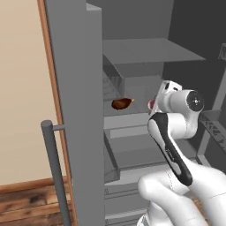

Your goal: Place the steak on the counter behind the older steak on the same shelf of the fridge to maintain FIFO order. Close the fridge door when finished.

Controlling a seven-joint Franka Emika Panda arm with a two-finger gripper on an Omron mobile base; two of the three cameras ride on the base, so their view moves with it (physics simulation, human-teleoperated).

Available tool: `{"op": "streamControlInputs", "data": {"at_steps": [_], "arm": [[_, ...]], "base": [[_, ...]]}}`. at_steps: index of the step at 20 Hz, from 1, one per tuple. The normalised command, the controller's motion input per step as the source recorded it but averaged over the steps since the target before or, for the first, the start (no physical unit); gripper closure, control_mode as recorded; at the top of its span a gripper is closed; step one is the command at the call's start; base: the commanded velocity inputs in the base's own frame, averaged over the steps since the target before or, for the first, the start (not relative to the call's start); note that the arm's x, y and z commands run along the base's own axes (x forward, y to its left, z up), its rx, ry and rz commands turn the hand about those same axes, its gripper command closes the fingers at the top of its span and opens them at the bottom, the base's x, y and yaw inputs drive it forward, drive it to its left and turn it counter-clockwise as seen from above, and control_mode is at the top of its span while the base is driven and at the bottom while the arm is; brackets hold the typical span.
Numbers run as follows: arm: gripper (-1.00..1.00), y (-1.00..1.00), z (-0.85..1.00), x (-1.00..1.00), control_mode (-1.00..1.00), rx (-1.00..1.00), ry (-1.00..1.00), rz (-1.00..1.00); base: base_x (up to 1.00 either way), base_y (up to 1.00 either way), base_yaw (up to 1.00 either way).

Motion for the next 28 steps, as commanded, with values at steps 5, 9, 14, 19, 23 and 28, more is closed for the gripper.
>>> {"op": "streamControlInputs", "data": {"at_steps": [5, 9, 14, 19, 23, 28], "arm": [[1.0, 0.18, 0.19, 0.73, -1.0, -0.26, -0.03, -0.01], [1.0, -0.02, 0.31, 0.87, -1.0, -0.11, 0.03, 0.02], [1.0, -0.08, 0.06, 0.68, -1.0, -0.02, 0.06, 0.07], [1.0, -0.11, -0.07, 0.49, -1.0, 0.0, -0.04, 0.04], [1.0, -0.05, -0.08, 0.36, -1.0, 0.0, -0.02, 0.0], [1.0, -0.32, 0.0, 0.5, -1.0, 0.0, 0.02, 0.0]], "base": [[0.0, 0.0, 0.0], [0.0, 0.0, 0.0], [0.0, 0.0, 0.0], [0.0, 0.0, 0.0], [0.0, 0.0, 0.0], [0.0, 0.0, 0.0]]}}
